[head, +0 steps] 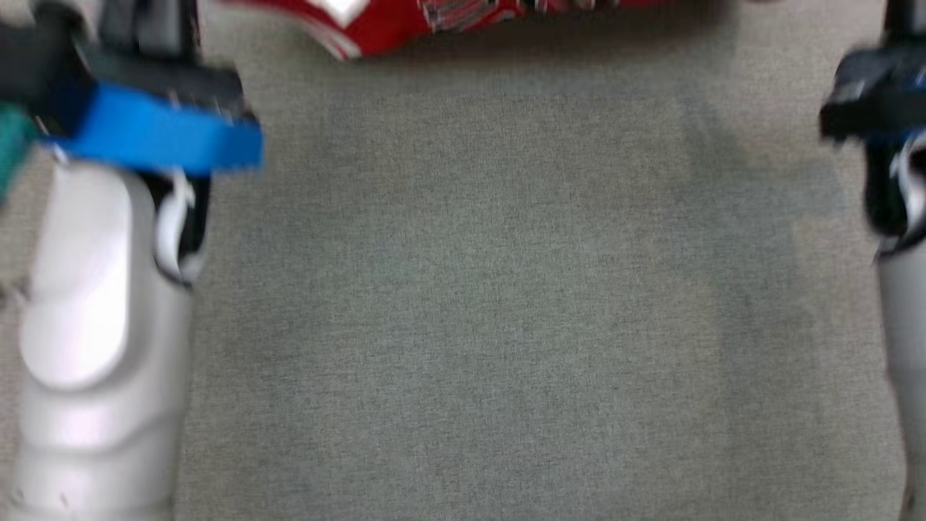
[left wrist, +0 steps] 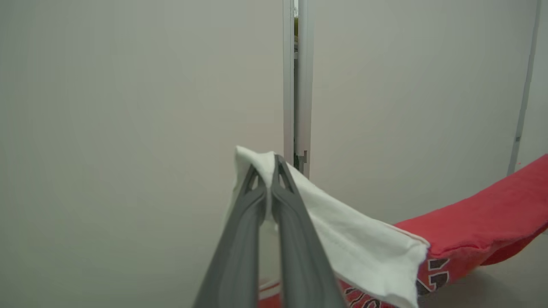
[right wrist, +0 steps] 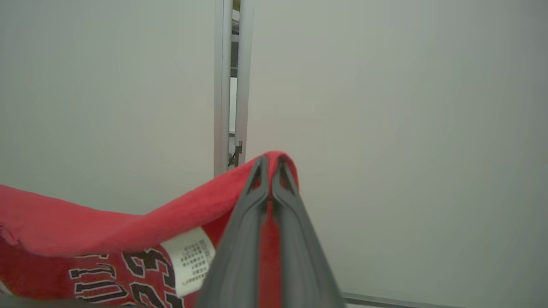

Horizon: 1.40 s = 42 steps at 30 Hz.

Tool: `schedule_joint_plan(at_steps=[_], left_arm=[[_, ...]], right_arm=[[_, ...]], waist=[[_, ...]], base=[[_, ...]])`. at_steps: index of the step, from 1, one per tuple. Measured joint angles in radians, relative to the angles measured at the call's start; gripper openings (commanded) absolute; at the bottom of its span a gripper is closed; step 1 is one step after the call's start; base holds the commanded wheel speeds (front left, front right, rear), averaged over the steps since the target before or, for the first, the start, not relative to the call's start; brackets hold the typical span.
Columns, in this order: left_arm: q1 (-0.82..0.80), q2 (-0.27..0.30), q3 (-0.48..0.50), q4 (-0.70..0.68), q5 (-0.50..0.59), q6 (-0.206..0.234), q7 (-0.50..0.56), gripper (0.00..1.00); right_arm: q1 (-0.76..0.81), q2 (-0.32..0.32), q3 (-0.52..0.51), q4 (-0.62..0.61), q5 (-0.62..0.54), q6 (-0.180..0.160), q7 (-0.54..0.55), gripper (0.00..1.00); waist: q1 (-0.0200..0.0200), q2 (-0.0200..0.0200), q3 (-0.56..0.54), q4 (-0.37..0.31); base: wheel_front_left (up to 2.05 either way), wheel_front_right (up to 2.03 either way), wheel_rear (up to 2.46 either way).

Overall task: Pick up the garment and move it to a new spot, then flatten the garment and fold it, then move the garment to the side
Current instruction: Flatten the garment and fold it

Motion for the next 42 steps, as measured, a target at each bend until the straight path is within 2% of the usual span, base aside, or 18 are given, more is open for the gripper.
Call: schedule_joint_plan(at_steps=[5,10,17,33,39,42], left_arm=[[0.304,-0.021,0.021,-0.13,-0.005,0.026,0.0,0.0],[0.581,-0.05,0.049,-0.203,-0.034,0.049,0.0,0.0],[0.835,-0.082,0.058,-0.221,-0.072,0.071,0.0,0.0],[1.1,-0.095,0.019,-0.195,-0.116,0.104,0.0,0.0],[1.093,-0.095,0.009,-0.177,-0.124,0.087,0.0,0.0],[1.05,-0.076,-0.011,-0.159,-0.102,0.063,0.0,0.0]], right_arm=[[0.282,0.057,-0.035,-0.086,0.012,0.0,0.0,0.0],[0.501,0.105,-0.041,-0.114,0.04,0.0,0.0,0.0],[0.739,0.15,-0.072,-0.11,0.056,0.0,0.0,0.0],[1.019,0.128,-0.092,-0.07,0.077,0.0,0.0,0.0],[1.033,0.129,-0.067,-0.044,0.093,0.0,0.002,0.0],[1.028,0.134,-0.07,-0.03,0.115,0.0,0.004,0.0]], waist=[[-0.0002,0.0,-0.066,0.003],[-0.0003,0.0,-0.132,-0.003],[-0.0004,0.0,-0.218,-0.009],[-0.0003,0.0,-0.353,-0.002],[-0.0001,0.0,-0.367,0.002],[0.0,0.0,-0.368,0.009]], base=[[0.0,0.0,0.0],[0.0,0.0,0.0],[0.0,0.0,0.0],[0.0,0.0,0.0],[0.0,0.0,0.0],[0.0,0.0,0.0]])
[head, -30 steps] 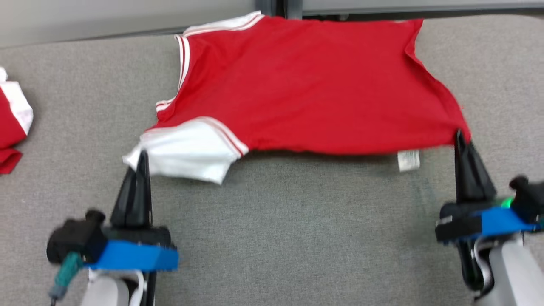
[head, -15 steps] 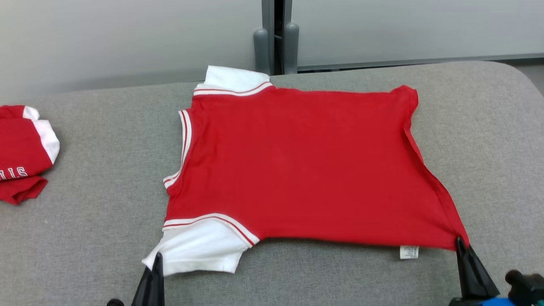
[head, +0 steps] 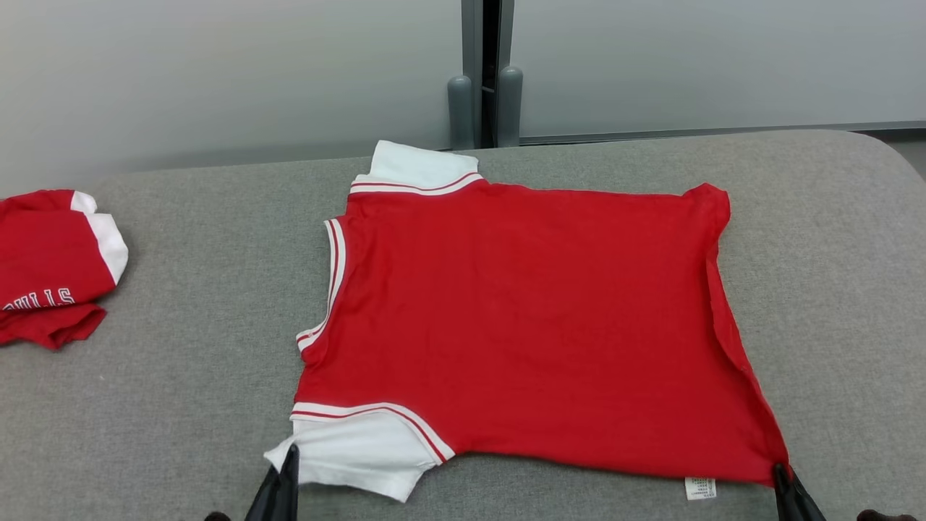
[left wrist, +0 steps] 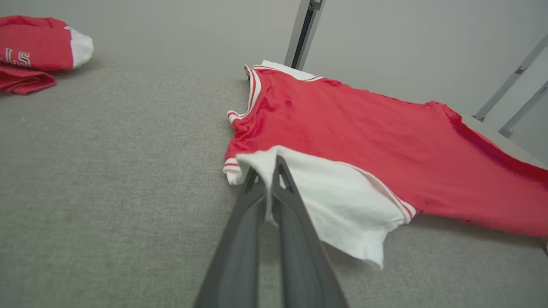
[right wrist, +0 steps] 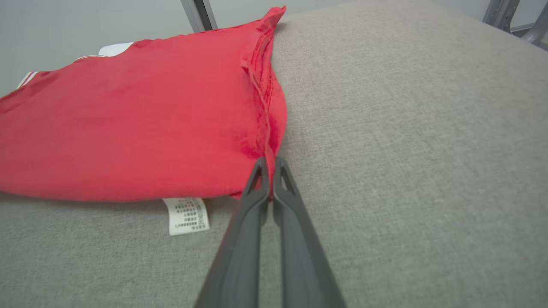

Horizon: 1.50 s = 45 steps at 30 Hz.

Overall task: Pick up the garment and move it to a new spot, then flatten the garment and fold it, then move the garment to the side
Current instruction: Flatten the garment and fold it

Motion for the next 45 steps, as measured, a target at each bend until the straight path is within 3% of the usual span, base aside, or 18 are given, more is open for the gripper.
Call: schedule_joint_plan(at_steps=[20,42,43,44,45], left_arm=[[-0.314,0.076,-0.049,0.15,0.068,-0.065,0.0,0.0],[-0.601,0.109,-0.066,0.383,0.083,-0.089,0.0,0.0],[-0.604,0.106,-0.064,0.388,0.086,-0.09,0.0,0.0],[-0.604,0.104,-0.062,0.393,0.086,-0.09,0.0,0.08],[-0.605,0.101,-0.06,0.395,0.087,-0.09,0.0,0.62]], right_arm=[[-0.161,-0.052,0.067,0.006,0.051,0.0,0.034,0.0],[-0.436,-0.098,0.145,0.173,0.084,0.0,0.021,0.0],[-0.441,-0.099,0.147,0.175,0.08,0.0,0.017,0.39],[-0.446,-0.1,0.149,0.178,0.08,0.0,0.014,1.0],[-0.447,-0.1,0.15,0.182,0.08,0.0,0.011,1.0]], waist=[[0.0001,0.0,0.056,-0.044],[0.0002,0.0,0.179,-0.071],[0.0002,0.0,0.18,-0.07],[0.0002,0.0,0.179,-0.069],[0.0002,-0.0001,0.178,-0.069]], base=[[0.0,0.0,0.0],[0.0,0.0,0.0],[0.0,0.0,0.0],[0.0,0.0,0.0],[0.0,0.0,0.0]])
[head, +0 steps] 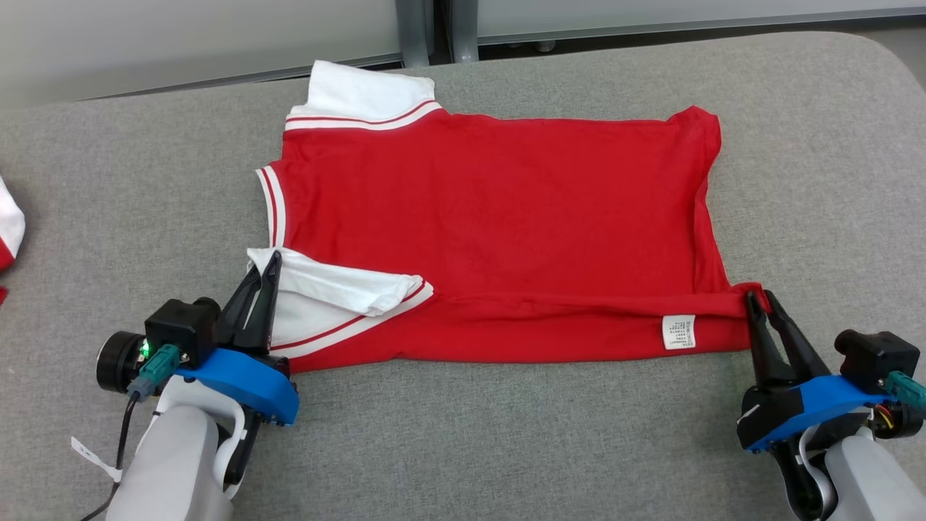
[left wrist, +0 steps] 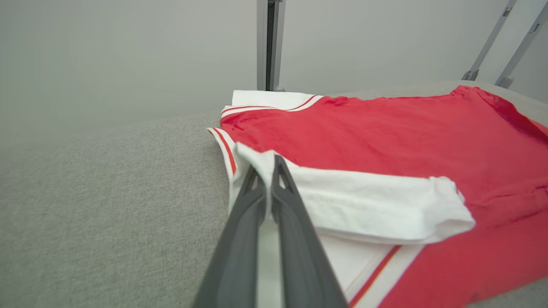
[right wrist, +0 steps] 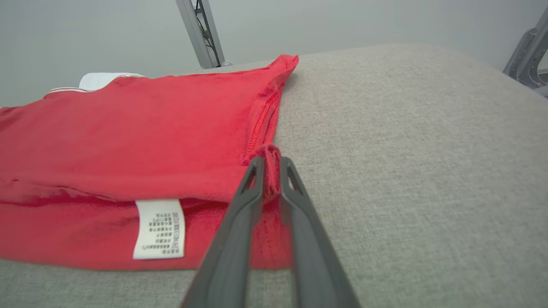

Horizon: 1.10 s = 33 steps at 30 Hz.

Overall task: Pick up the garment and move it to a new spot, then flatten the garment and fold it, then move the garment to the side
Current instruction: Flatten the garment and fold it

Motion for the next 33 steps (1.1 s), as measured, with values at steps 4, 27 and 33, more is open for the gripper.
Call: schedule_joint_plan(at_steps=[4,27,33], left_arm=[[0.009,-0.014,0.014,-0.013,0.01,0.006,0.0,1.0],[0.16,-0.04,0.079,0.052,0.0,0.016,0.0,1.0],[0.125,-0.049,0.059,0.109,-0.002,0.009,-0.003,1.0]], right_arm=[[0.007,-0.004,-0.004,0.01,-0.008,0.0,-0.007,1.0],[0.025,0.026,-0.004,0.103,-0.092,0.0,-0.015,1.0],[-0.013,0.044,0.008,0.163,-0.104,0.0,-0.016,1.0]], waist=[[0.0,0.0,-0.013,0.005],[-0.0001,0.0,-0.015,0.008],[-0.0002,0.0,-0.003,0.007]], base=[[0.0,0.0,0.0],[0.0,0.0,0.0],[0.0,0.0,0.0]])
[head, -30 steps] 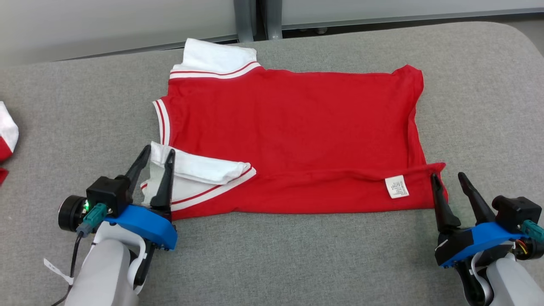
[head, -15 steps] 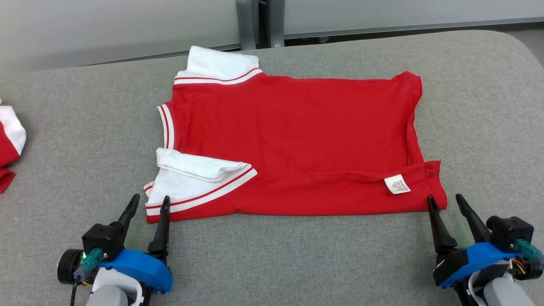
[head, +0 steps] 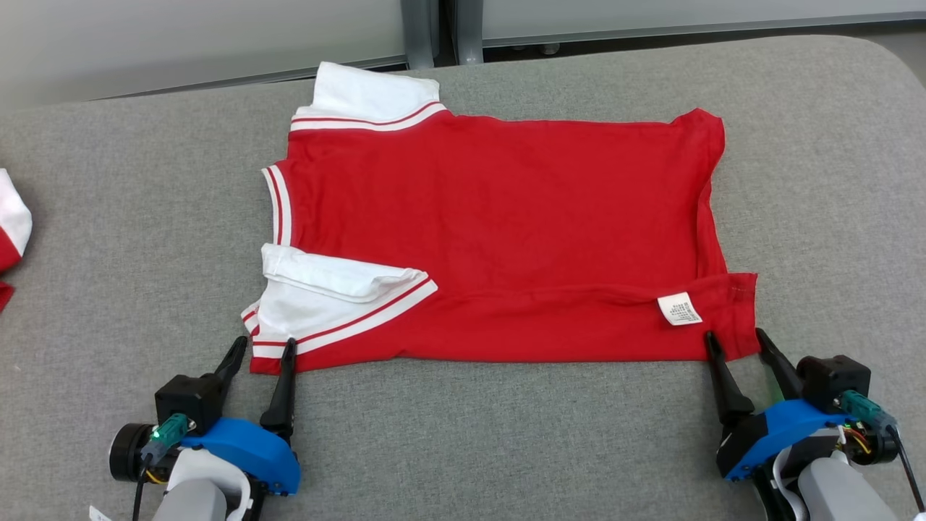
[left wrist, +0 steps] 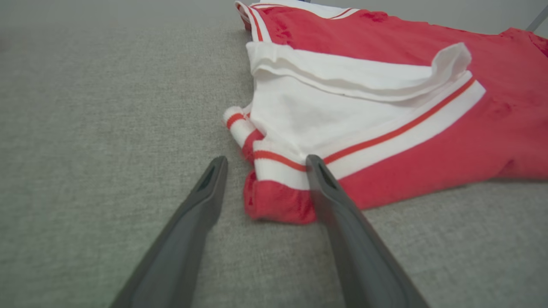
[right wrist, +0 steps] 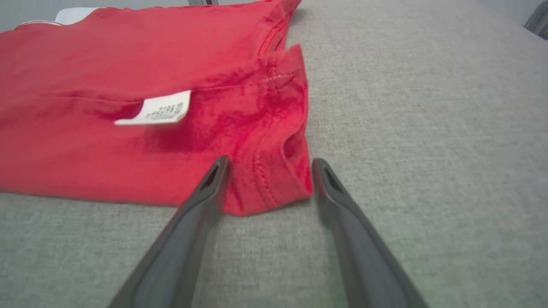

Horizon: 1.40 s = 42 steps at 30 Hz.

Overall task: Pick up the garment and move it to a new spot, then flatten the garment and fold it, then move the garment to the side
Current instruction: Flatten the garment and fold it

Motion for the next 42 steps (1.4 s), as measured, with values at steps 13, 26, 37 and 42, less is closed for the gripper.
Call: schedule_joint_plan(at_steps=[13,26,37,42], left_arm=[[0.02,-0.013,-0.012,0.001,-0.034,-0.01,0.003,0.0],[0.275,-0.041,0.018,-0.157,-0.041,0.011,0.003,0.0],[0.433,-0.06,0.031,-0.253,-0.064,0.039,0.003,0.0],[0.446,-0.061,0.021,-0.256,-0.064,0.044,0.003,0.83]], right_arm=[[0.031,0.009,0.015,0.004,0.034,0.0,0.0,0.0],[0.23,0.02,-0.027,-0.084,0.061,0.0,0.0,0.0],[0.41,0.026,-0.089,-0.259,0.057,0.001,0.073,0.0],[0.439,0.037,-0.101,-0.31,0.04,0.001,0.117,0.38]], waist=[[0.0,0.0,-0.06,0.026],[0.0,0.0,-0.172,0.083],[0.0,0.0,-0.2,0.077],[0.0,0.0001,-0.2,0.081]], base=[[0.0,0.0,0.0],[0.0,0.0,0.0],[0.0,0.0,0.0],[0.0,0.0,0.0]])
